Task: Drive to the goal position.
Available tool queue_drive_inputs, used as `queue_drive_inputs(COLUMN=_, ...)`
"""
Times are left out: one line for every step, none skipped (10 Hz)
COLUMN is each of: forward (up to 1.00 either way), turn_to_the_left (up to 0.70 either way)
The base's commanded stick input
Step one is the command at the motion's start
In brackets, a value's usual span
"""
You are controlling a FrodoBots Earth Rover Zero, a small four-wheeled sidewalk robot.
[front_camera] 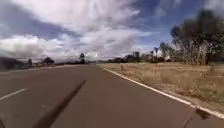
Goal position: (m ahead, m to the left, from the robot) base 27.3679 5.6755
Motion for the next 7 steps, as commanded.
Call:
queue_drive_inputs(forward=0.70, turn_to_the_left=0.00)
queue_drive_inputs(forward=0.70, turn_to_the_left=0.00)
queue_drive_inputs(forward=0.70, turn_to_the_left=0.00)
queue_drive_inputs(forward=0.70, turn_to_the_left=0.00)
queue_drive_inputs(forward=0.70, turn_to_the_left=0.00)
queue_drive_inputs(forward=0.70, turn_to_the_left=0.00)
queue_drive_inputs(forward=0.70, turn_to_the_left=0.00)
